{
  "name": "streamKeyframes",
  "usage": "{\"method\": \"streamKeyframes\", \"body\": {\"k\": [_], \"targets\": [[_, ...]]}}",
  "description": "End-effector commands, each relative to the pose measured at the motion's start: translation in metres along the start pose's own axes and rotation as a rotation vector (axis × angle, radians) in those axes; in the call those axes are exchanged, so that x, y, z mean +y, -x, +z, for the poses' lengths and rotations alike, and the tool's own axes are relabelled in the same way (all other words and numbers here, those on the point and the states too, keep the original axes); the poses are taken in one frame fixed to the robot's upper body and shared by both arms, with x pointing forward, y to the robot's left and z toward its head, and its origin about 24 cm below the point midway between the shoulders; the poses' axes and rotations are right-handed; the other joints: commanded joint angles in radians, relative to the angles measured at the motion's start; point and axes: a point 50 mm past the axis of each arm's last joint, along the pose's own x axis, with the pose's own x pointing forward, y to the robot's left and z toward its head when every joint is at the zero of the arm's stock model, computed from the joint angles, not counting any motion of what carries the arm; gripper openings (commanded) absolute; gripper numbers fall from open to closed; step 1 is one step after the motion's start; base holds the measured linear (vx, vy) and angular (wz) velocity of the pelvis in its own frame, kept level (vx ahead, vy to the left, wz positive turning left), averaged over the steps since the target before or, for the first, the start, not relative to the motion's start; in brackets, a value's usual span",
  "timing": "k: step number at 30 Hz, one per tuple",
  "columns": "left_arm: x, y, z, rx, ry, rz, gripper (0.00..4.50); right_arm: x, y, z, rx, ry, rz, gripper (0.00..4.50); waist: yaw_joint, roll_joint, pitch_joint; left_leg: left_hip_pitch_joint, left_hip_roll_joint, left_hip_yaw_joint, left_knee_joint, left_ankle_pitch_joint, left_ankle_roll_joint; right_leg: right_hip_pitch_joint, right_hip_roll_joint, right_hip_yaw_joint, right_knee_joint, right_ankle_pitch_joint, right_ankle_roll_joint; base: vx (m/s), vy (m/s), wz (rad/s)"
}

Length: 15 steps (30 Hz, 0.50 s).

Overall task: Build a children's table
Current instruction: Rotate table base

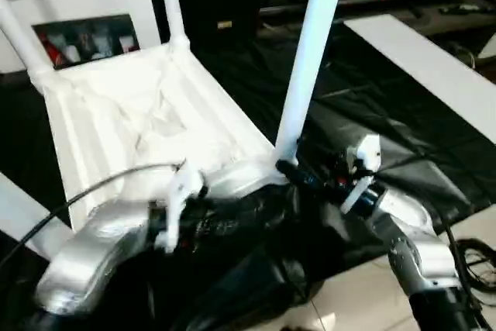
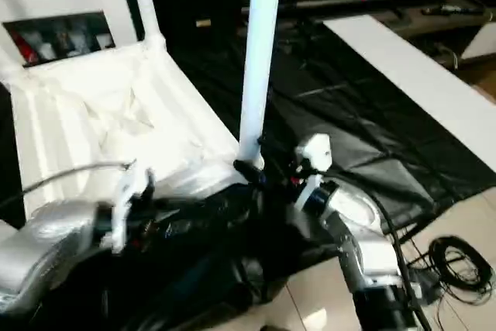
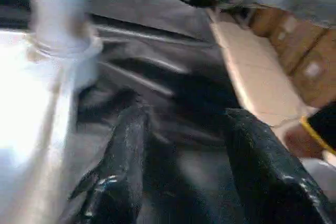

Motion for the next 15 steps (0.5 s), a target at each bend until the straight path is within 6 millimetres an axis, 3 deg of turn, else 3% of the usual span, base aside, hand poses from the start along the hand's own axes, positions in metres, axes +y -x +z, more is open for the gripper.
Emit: {"method": "streamKeyframes", "body": {"k": [1, 2, 5, 7, 8, 9, 10, 15], "targets": [[-0.003, 0.007, 0.001, -0.001, 0.009, 0.029, 2.81, 0.007, -0.007, 0.004, -0.004, -0.002, 0.075, 3.33, 0.007, -0.008, -0.055, 0.006, 0.016, 0.006, -0.053, -0.175, 0.081, 0.058, -0.034, 0.037, -0.057, -0.197, -0.216, 0.000, 0.000, 0.00], [-0.004, 0.010, 0.000, -0.008, 0.024, 0.055, 3.12, 0.008, -0.008, 0.004, 0.002, -0.002, 0.089, 3.33, 0.009, -0.011, -0.050, 0.007, 0.018, 0.005, -0.056, -0.210, 0.057, 0.053, -0.034, 0.039, -0.064, -0.268, -0.190, 0.000, 0.000, 0.00], [-0.006, 0.020, -0.006, -0.020, 0.058, 0.134, 3.22, 0.010, -0.007, 0.002, 0.016, -0.002, 0.109, 3.33, 0.018, -0.011, -0.048, 0.016, 0.019, 0.002, -0.060, -0.276, 0.018, 0.044, -0.032, 0.042, -0.071, -0.362, -0.151, 0.000, 0.000, 0.00], [-0.010, 0.024, -0.008, -0.012, 0.080, 0.149, 3.34, 0.011, -0.004, 0.002, 0.022, -0.006, 0.124, 3.33, 0.019, -0.016, -0.045, 0.016, 0.019, 0.001, -0.063, -0.302, 0.008, 0.041, -0.030, 0.042, -0.074, -0.389, -0.135, 0.000, 0.000, 0.00], [-0.011, 0.026, -0.009, -0.010, 0.088, 0.153, 3.61, 0.012, -0.003, 0.003, 0.025, -0.009, 0.134, 3.33, 0.021, -0.013, -0.046, 0.016, 0.018, -0.002, -0.064, -0.309, 0.004, 0.042, -0.029, 0.042, -0.075, -0.403, -0.123, 0.000, 0.000, 0.00], [-0.014, 0.028, -0.011, -0.011, 0.103, 0.158, 3.62, 0.013, 0.000, 0.003, 0.032, -0.013, 0.149, 3.33, 0.022, -0.020, -0.045, 0.020, 0.018, 0.000, -0.064, -0.320, 0.002, 0.036, -0.026, 0.042, -0.079, -0.410, -0.113, 0.000, 0.000, 0.00], [-0.016, 0.031, -0.012, -0.012, 0.114, 0.162, 3.61, 0.014, 0.002, 0.002, 0.038, -0.017, 0.160, 3.33, 0.025, -0.019, -0.045, 0.020, 0.018, -0.001, -0.064, -0.323, 0.000, 0.038, -0.026, 0.043, -0.077, -0.409, -0.109, 0.000, 0.000, 0.00], [-0.026, 0.047, -0.020, -0.002, 0.154, 0.189, 4.07, 0.010, -0.008, 0.003, 0.027, 0.002, 0.125, 3.33, 0.025, -0.031, -0.045, 0.010, 0.016, -0.009, -0.069, -0.337, -0.013, 0.038, -0.029, 0.041, -0.076, -0.437, -0.092, 0.000, 0.000, 0.00]]}}
